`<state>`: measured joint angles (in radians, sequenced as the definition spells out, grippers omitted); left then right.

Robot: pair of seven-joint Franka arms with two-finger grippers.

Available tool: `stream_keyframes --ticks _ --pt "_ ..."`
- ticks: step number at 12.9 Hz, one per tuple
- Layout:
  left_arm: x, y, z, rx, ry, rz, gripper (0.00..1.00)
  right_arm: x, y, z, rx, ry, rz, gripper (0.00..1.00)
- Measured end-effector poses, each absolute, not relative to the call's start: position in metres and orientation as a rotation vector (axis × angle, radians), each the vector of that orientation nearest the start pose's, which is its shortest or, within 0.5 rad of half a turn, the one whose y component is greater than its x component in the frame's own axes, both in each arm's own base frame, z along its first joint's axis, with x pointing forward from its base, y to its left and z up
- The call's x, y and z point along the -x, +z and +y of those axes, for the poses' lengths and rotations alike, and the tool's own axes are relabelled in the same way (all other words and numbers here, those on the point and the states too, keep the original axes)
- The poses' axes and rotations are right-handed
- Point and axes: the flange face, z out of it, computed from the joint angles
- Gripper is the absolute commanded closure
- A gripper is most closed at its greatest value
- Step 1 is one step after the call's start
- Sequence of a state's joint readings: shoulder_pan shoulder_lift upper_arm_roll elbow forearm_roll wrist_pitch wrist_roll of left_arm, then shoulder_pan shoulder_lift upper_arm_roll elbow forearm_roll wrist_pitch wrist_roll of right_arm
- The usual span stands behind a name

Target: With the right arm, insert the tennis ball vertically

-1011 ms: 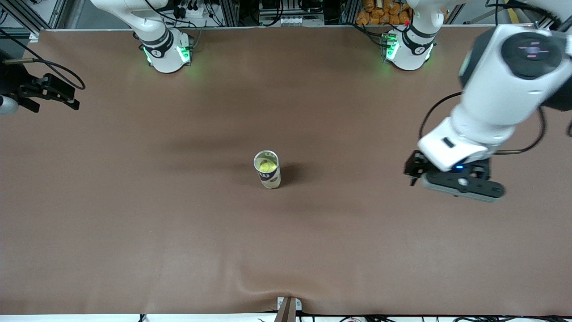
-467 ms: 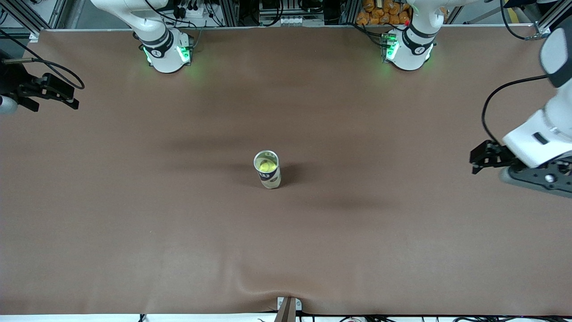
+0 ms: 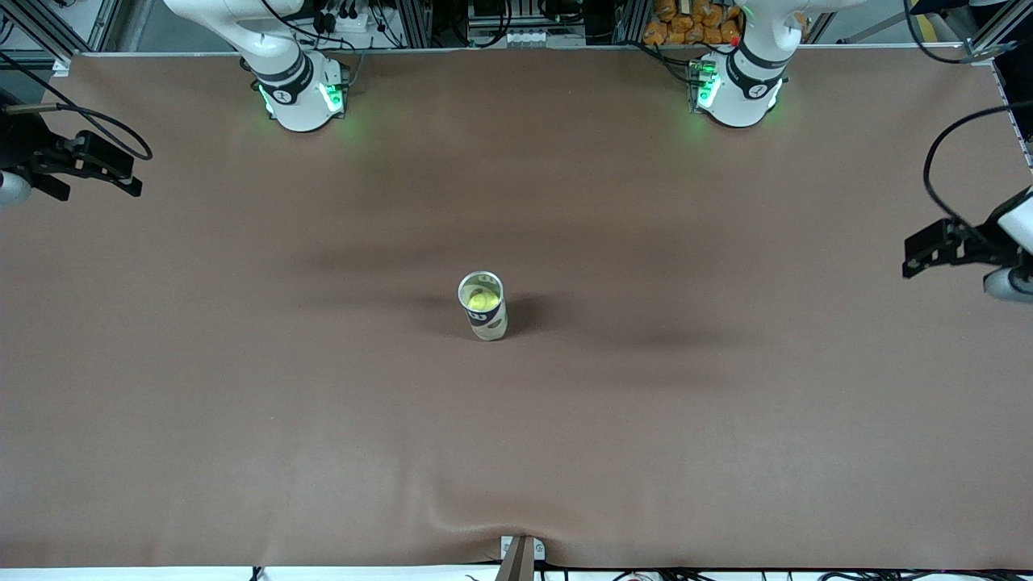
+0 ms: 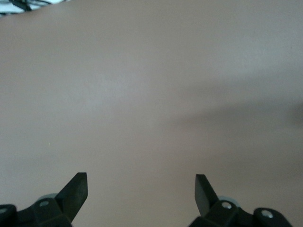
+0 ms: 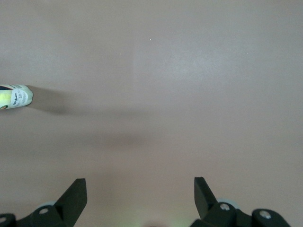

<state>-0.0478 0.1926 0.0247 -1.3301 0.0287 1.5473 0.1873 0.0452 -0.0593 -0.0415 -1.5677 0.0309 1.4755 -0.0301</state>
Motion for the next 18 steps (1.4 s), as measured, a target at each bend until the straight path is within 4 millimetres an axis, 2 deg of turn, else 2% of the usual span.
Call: stream_keyframes --ticks 5,8,11,18 --pt "-0.573 0.654 -0.017 3.102 0.071 0.222 0.0 -0.526 0.651 0.005 3.107 0.048 -0.056 0.0" --pt "-0.558 0.673 -0.013 3.104 0.048 0.21 0.0 -0.526 0.651 0.005 3.107 0.048 -0.056 0.0" --pt "-0.551 0.683 -0.013 3.105 0.023 0.205 0.0 -0.526 0.651 0.005 3.107 0.047 -0.056 0.0" --pt "-0.55 0.683 -0.012 3.106 0.025 0.181 0.0 -0.526 0.651 0.005 3.107 0.045 -0.056 0.0"
